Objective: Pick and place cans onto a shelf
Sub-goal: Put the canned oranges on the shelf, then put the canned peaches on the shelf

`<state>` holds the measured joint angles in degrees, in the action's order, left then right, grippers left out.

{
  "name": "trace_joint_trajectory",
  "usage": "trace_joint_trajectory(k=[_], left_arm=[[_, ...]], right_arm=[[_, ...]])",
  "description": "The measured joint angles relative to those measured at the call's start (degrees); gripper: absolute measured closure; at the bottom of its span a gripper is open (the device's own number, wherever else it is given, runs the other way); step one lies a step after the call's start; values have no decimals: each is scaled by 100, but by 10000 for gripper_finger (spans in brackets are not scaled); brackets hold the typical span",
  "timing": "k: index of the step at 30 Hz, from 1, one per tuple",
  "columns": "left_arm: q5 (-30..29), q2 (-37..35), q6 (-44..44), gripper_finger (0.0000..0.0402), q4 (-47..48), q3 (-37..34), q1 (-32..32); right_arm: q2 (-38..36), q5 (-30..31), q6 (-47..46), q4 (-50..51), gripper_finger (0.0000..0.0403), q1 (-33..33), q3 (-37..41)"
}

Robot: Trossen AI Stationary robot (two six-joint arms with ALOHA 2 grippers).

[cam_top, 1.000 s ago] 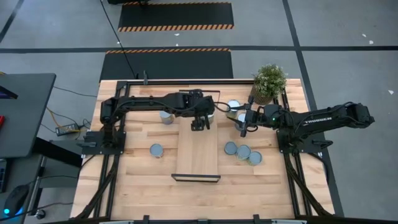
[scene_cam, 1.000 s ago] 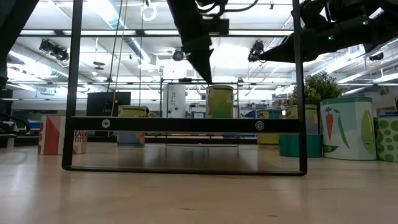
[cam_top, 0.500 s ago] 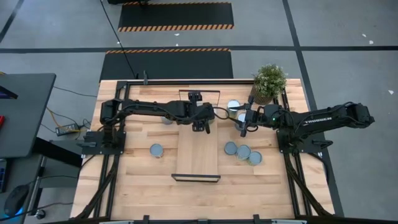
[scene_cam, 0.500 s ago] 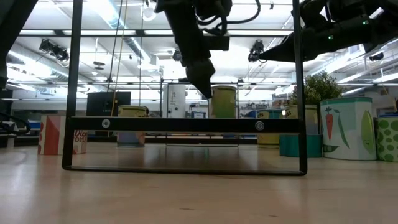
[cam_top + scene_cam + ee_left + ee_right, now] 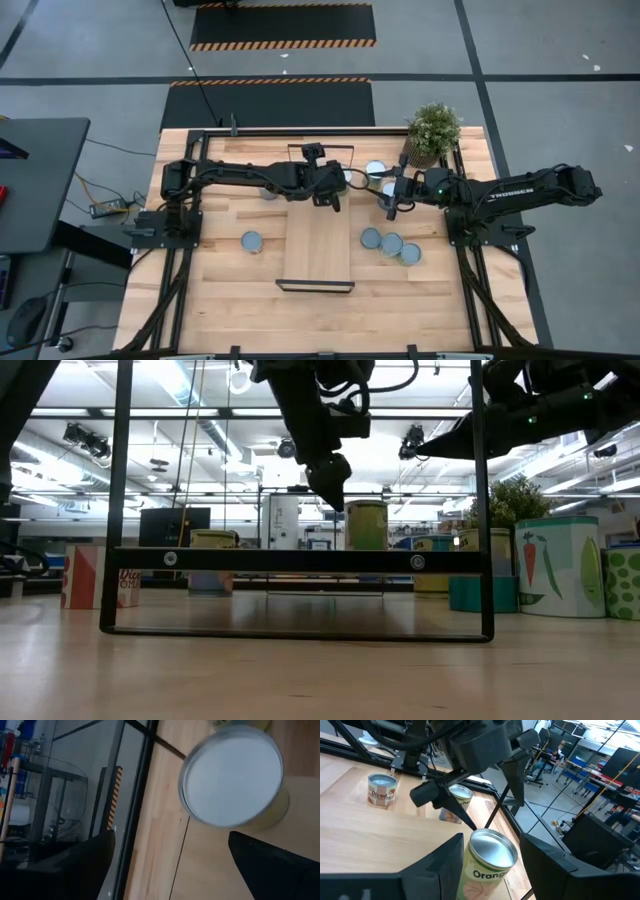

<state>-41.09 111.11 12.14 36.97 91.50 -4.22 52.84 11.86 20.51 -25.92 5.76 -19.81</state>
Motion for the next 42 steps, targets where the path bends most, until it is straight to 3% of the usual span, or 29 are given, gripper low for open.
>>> trace_joint_trajectory(k=[9,16,28,35,42], left_arm=[[251,-29,-1058,6,1851,612,372],[443,-120,-1898,8,2677,349,512],[314,-989,-2248,37,2134,-722,656],[339,-1746,-2531,38,1707,-1470,653],[327,-2205,-2845,38,1752,-1627,653]], right_arm=[[61,0,43,147,202,0,-2],[924,1,400,-136,202,0,-2],[2168,851,669,-1464,202,7,-2],[2656,699,703,-1649,202,22,-168],[3088,658,713,-1656,202,21,-403]])
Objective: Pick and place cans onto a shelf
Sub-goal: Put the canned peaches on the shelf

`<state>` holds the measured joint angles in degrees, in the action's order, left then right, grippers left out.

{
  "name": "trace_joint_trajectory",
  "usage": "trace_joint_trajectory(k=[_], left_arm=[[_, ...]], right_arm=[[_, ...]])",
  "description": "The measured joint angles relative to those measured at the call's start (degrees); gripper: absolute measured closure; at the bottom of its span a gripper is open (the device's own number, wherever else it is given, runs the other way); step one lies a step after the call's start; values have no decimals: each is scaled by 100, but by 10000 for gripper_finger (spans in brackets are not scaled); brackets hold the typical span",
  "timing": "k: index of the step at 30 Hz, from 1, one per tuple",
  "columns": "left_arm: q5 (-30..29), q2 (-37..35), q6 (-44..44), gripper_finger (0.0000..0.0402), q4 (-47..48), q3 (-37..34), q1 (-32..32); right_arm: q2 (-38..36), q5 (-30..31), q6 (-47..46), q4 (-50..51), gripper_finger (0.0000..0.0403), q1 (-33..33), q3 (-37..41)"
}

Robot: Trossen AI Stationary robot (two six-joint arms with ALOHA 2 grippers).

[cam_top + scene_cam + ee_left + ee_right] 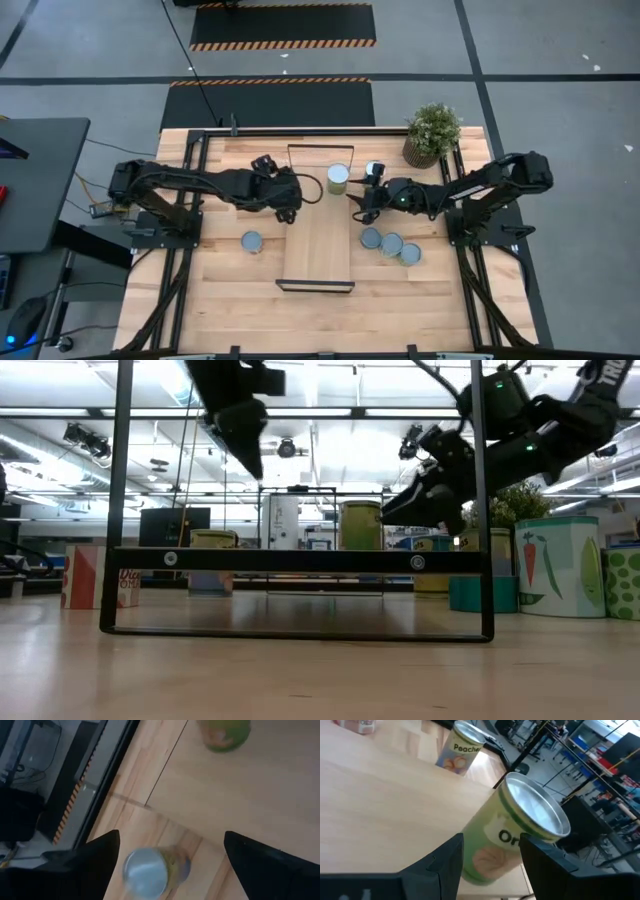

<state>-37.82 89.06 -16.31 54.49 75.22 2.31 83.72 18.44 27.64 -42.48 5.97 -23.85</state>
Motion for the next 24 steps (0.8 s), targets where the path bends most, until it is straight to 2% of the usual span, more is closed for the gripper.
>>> trace_joint_trajectory(k=[3,6,10,13,18,24], left_arm=[[39,-104,-123,38,16,-1,4],[357,-140,-267,38,237,-39,4],[610,-143,-407,38,344,-426,2],[737,-144,-411,38,391,-708,-36],[1293,-147,-456,38,483,-1053,-255],[1648,-147,-558,38,915,-1195,-429]], right_arm=[[62,177,0,13,202,-6,-31],[-20,520,26,235,202,-43,-55],[-320,967,86,690,202,-142,-38],[-584,998,63,990,202,-201,-47],[-918,966,-48,1271,202,-279,-51],[-1187,889,-107,1702,202,-305,-49]])
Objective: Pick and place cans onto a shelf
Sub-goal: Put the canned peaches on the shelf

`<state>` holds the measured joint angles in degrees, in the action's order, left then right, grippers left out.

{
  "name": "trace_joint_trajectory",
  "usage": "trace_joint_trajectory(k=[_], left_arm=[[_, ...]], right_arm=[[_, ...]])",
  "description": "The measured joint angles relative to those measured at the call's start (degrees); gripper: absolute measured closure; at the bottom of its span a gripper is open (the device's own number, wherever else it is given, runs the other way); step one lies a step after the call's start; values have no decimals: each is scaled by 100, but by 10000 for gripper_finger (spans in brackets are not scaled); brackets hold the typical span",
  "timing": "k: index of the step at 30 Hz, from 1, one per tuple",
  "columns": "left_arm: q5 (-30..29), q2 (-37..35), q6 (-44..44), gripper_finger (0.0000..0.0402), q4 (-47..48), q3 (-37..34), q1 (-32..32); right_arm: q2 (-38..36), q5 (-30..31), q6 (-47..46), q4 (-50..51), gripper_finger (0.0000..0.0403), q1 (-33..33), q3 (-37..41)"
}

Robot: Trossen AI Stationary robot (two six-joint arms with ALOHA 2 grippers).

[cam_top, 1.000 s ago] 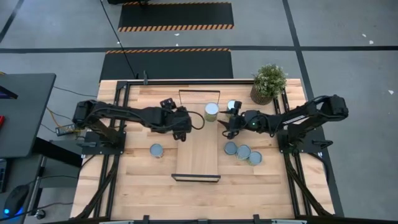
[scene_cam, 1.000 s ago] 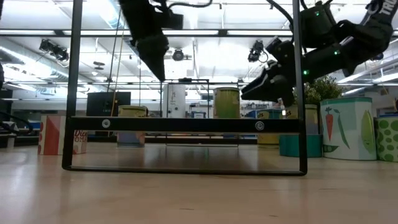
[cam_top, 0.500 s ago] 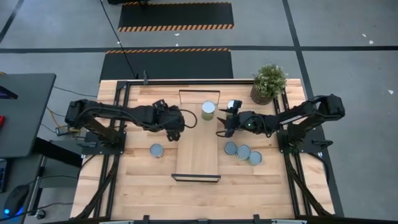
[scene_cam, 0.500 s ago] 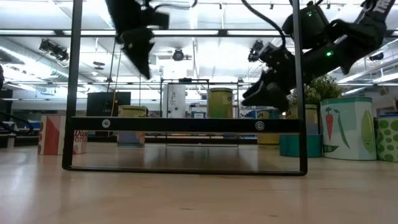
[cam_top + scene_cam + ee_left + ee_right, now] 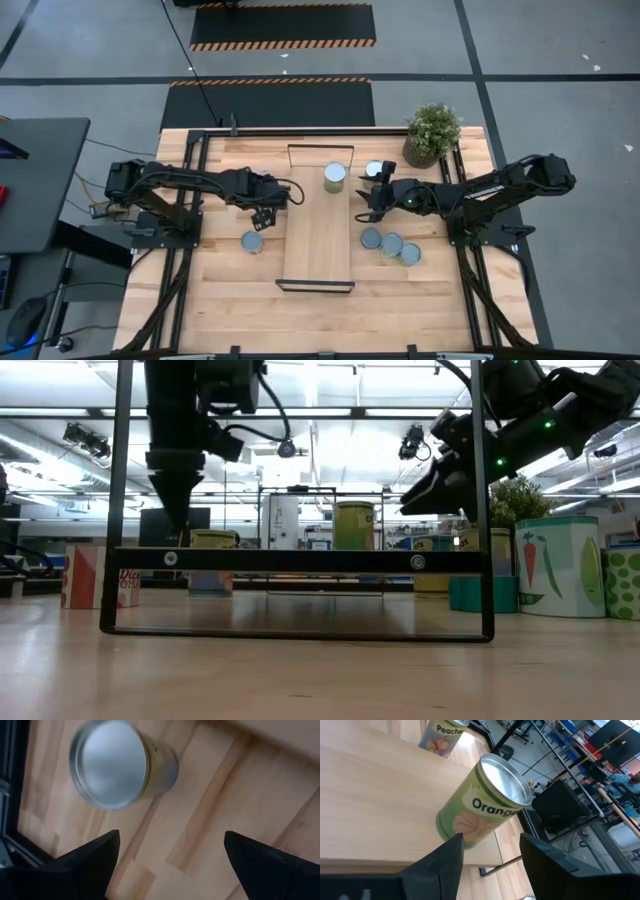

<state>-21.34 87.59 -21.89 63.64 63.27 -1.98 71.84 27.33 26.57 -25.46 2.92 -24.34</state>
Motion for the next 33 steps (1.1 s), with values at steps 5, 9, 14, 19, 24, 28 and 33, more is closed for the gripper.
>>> trace_joint_trajectory(k=[5,9,14,19,24,28,33], left_arm=[[-30,-189,51,38,107,-85,-179],[-24,-682,79,38,-1,-606,-365],[110,-1577,139,38,-939,-1632,-660],[-25,-1995,202,38,-1989,-2510,-995],[-104,-2011,165,35,-3080,-3034,-1134],[385,-2011,482,25,-3935,-3320,-1169],[173,-2011,884,22,-4663,-3595,-1178]], right_arm=[[-29,0,-9,72,202,2,0],[-29,-88,-48,171,202,2,0],[-29,-256,17,-5,202,4,0],[-29,-361,33,-120,202,4,0],[-28,-386,35,-161,202,4,0],[-27,-496,20,-196,202,4,0],[-27,-616,17,-196,202,4,0]])
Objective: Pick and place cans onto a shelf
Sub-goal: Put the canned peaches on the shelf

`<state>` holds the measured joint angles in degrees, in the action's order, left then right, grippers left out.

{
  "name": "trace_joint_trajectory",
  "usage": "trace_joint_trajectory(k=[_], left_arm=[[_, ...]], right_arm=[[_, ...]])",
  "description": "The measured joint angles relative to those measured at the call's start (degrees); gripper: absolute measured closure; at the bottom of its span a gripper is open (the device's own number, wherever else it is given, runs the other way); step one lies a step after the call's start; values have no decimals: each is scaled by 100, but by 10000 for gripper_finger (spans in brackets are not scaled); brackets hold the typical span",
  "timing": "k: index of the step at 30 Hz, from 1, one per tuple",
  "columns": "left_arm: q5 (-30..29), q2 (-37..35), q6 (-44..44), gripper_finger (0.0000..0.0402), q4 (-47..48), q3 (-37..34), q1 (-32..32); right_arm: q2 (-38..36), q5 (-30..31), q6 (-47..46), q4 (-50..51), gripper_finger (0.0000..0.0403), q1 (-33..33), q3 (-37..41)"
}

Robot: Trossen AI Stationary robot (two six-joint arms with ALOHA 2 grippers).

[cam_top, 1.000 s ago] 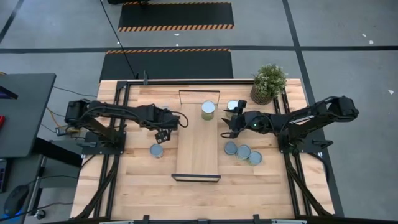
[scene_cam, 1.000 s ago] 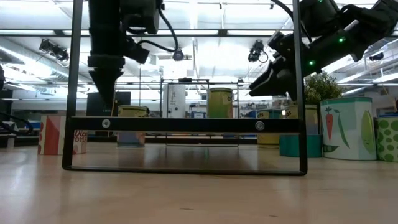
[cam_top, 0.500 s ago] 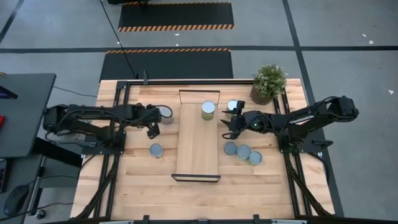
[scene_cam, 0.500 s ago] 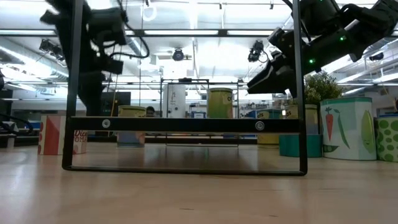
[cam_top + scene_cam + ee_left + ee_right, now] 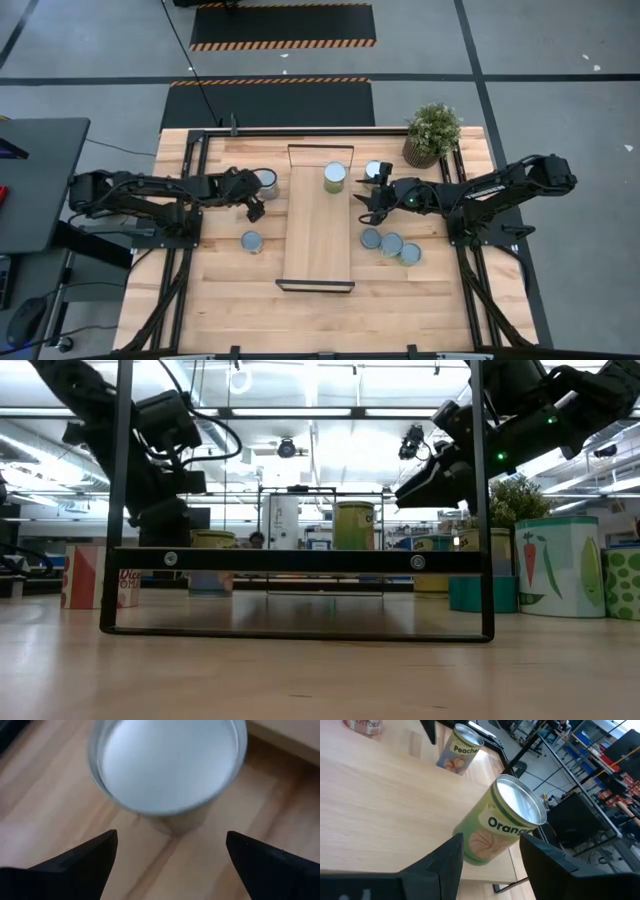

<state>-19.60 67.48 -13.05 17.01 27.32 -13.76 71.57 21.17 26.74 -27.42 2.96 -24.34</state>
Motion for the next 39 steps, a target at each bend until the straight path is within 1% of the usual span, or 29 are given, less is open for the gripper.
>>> trace_joint_trajectory(k=[3,10,13,19,22,25,32,35,39], left_arm=[[-1,0,204,21,-467,-156,-72],[12,1,634,21,-1184,-385,-359],[242,2,870,21,-1452,-388,-397],[521,2,1247,21,-1820,-388,-408],[593,2,1269,21,-1916,-388,-408],[787,4,1276,21,-2015,-388,-405],[780,7,1226,23,-2079,-388,-402],[777,7,1184,33,-2168,-388,-402],[732,7,1038,58,-2296,-386,-425]], right_arm=[[0,-18,-2,-20,202,0,0],[0,-27,-2,-41,202,0,0],[0,-30,-2,-44,202,0,0],[0,-33,-4,-42,202,0,0],[0,-33,-4,-41,202,0,0],[0,-33,-4,-41,202,0,0],[0,-33,-4,-41,202,0,0],[0,-33,-4,-41,202,0,0],[0,-33,-9,-41,202,0,0]])
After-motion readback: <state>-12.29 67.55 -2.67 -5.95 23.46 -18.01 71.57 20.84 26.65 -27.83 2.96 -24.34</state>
